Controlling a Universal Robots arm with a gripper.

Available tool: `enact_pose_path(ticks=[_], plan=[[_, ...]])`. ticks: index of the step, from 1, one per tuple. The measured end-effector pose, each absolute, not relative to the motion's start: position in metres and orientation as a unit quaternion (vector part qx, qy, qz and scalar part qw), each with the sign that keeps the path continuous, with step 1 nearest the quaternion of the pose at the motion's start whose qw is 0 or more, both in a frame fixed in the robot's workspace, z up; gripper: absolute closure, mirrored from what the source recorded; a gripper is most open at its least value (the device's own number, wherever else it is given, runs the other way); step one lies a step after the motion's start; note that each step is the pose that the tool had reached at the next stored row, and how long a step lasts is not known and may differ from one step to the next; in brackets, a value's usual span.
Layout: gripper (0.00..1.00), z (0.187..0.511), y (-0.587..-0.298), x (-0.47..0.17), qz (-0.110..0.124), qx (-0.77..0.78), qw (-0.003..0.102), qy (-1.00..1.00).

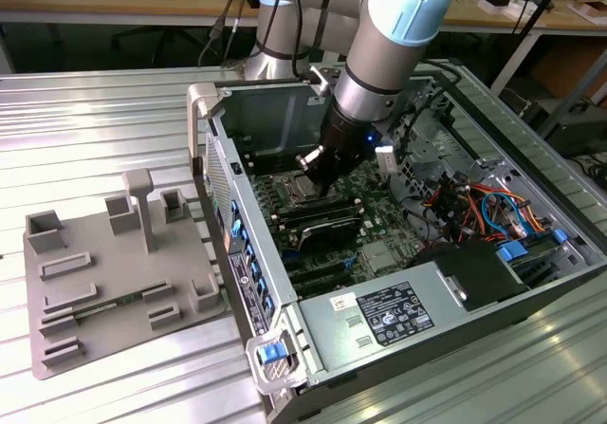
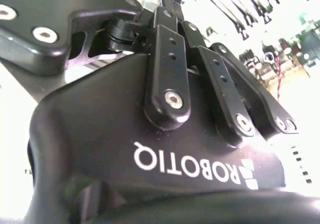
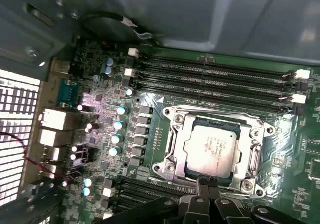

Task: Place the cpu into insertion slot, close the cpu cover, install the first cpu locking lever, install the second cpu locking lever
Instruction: 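Install the second cpu locking lever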

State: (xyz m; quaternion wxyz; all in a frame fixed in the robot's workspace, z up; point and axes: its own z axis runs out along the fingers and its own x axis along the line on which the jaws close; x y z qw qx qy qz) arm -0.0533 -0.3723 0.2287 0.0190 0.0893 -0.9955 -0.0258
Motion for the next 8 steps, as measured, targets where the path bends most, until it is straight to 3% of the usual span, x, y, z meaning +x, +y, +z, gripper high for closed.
enact_pose_path(ticks=[8], plan=[[0.89, 0.2406, -0.3716, -0.0532, -0.026, 0.089, 0.019, -0.995]])
